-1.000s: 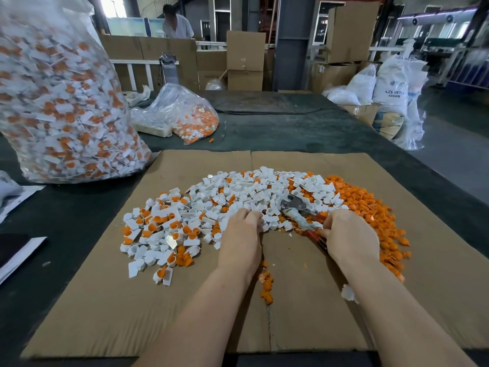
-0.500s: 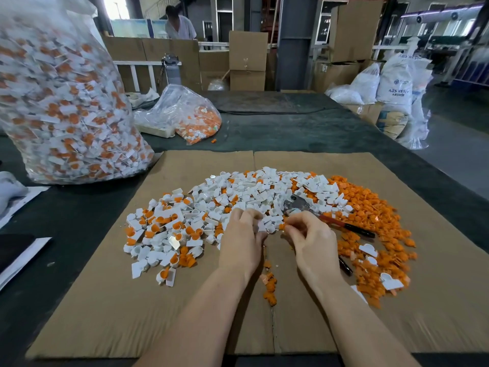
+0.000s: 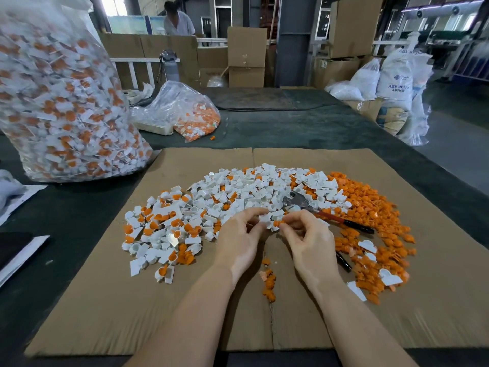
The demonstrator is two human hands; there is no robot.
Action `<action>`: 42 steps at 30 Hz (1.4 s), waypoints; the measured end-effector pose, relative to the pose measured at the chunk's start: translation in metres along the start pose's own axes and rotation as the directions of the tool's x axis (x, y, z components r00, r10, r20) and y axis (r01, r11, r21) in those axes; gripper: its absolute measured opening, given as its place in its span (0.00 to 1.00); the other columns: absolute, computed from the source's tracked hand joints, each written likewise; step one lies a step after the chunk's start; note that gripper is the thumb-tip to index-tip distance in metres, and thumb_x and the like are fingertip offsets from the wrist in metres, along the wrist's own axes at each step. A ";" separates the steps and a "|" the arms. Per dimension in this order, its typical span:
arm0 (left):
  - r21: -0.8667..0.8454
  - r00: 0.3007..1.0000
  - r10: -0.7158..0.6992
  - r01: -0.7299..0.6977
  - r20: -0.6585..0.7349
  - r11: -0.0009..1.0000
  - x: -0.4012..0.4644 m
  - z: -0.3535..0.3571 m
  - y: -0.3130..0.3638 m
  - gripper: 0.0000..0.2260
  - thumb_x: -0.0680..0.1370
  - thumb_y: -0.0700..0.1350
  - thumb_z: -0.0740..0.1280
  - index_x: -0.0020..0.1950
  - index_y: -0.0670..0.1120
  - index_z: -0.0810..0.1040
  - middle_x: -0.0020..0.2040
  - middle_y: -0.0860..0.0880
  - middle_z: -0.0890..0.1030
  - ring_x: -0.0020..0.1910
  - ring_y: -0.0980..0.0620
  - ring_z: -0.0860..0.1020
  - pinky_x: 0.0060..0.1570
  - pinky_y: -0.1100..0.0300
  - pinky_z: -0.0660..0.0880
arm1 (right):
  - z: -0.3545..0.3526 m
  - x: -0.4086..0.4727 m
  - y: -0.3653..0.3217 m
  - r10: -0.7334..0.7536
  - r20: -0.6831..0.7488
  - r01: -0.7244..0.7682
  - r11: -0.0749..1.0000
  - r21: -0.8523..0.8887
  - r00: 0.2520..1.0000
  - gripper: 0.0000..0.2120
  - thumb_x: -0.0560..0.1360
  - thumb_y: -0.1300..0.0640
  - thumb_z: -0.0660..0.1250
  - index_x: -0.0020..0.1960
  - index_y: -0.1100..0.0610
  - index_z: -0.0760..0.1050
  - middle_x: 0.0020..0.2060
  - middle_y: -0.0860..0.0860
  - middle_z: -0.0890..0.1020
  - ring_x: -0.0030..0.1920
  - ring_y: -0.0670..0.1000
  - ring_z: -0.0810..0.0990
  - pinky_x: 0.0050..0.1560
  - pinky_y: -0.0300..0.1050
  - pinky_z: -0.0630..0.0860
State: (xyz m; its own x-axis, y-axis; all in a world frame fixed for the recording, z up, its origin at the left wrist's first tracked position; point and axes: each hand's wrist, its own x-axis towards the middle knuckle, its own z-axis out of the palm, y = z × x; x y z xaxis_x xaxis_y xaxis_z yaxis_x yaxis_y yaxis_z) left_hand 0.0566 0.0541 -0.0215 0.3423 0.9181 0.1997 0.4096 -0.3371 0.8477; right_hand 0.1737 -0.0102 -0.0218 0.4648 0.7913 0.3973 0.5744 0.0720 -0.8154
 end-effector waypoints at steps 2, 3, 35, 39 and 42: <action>-0.024 1.000 0.001 -0.001 0.014 1.000 -0.001 -0.001 0.001 0.10 0.79 0.44 0.64 0.56 0.56 0.78 0.41 0.60 0.78 0.43 0.63 0.75 0.39 0.78 0.66 | 0.000 -0.001 -0.001 -0.024 0.013 0.025 1.000 -0.006 1.000 0.06 0.73 0.61 0.69 0.45 0.51 0.76 0.36 0.41 0.78 0.42 0.36 0.76 0.41 0.25 0.71; -0.041 1.000 0.002 -0.001 0.021 0.999 -0.001 -0.001 0.001 0.09 0.79 0.44 0.64 0.55 0.57 0.77 0.41 0.59 0.78 0.43 0.62 0.76 0.40 0.75 0.67 | 0.000 -0.002 -0.001 -0.031 0.016 0.031 0.999 -0.013 0.999 0.06 0.73 0.61 0.69 0.44 0.51 0.76 0.36 0.40 0.78 0.42 0.36 0.76 0.40 0.25 0.70; -0.136 0.999 0.009 -0.002 0.048 0.991 -0.005 0.001 0.005 0.08 0.79 0.40 0.64 0.50 0.53 0.74 0.38 0.54 0.79 0.39 0.60 0.78 0.39 0.74 0.71 | 0.002 -0.004 0.000 -0.101 0.032 0.104 0.989 -0.101 0.994 0.04 0.73 0.60 0.70 0.47 0.55 0.78 0.35 0.46 0.79 0.38 0.42 0.78 0.40 0.35 0.76; -0.262 0.997 -0.024 0.042 0.072 0.964 -0.005 -0.002 0.005 0.08 0.79 0.37 0.62 0.52 0.49 0.76 0.34 0.55 0.77 0.35 0.62 0.80 0.41 0.68 0.75 | 0.000 -0.002 0.001 -0.095 0.065 0.095 0.995 0.003 0.993 0.13 0.71 0.61 0.72 0.55 0.52 0.77 0.36 0.47 0.77 0.38 0.43 0.75 0.40 0.33 0.73; -0.219 0.997 0.000 0.016 0.075 0.976 -0.006 -0.002 0.005 0.11 0.79 0.38 0.62 0.53 0.54 0.75 0.36 0.55 0.77 0.34 0.65 0.77 0.43 0.69 0.74 | 0.000 -0.001 0.002 -0.137 0.089 0.138 0.990 -0.003 0.987 0.15 0.72 0.63 0.71 0.57 0.51 0.78 0.38 0.47 0.76 0.40 0.43 0.74 0.42 0.31 0.72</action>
State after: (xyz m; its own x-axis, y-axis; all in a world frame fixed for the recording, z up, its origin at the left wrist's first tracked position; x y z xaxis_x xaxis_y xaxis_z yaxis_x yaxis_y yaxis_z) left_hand 0.0551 0.0477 -0.0173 0.4044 0.9000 0.1625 0.2197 -0.2681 0.9380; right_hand 0.1741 -0.0111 -0.0239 0.3195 0.8249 0.4663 0.6351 0.1787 -0.7514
